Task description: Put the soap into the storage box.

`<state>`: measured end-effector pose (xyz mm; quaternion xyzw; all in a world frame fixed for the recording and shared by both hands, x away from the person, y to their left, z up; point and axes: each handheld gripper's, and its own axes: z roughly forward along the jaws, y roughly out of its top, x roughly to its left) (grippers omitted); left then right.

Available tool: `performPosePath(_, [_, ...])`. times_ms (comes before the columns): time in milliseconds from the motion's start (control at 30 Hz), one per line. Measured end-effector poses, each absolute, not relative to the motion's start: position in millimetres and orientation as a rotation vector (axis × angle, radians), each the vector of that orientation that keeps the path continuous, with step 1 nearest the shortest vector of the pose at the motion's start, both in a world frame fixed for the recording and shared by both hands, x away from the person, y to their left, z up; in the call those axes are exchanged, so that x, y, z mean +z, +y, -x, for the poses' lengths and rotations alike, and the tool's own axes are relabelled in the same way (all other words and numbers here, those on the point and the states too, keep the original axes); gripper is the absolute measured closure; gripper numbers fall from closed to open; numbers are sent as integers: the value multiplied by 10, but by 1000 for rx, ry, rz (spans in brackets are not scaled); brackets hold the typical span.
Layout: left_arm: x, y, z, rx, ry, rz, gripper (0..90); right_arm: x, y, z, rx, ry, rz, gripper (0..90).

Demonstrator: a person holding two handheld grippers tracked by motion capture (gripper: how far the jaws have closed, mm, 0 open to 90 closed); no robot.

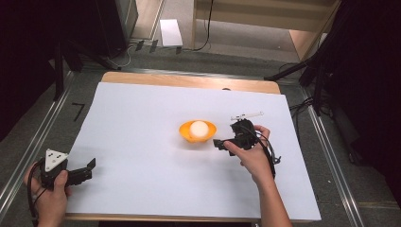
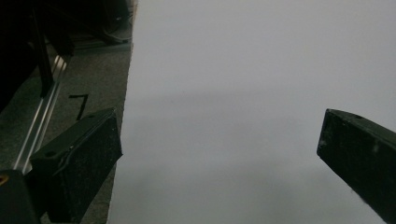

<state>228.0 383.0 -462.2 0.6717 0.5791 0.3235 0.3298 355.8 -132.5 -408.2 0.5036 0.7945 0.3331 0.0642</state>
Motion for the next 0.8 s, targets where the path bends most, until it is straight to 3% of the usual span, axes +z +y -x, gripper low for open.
performPosePath(800, [-4623, 3819, -2269, 864, 1512, -1758, 3, -4400, -2074, -3149, 1061, 2287, -1583, 43])
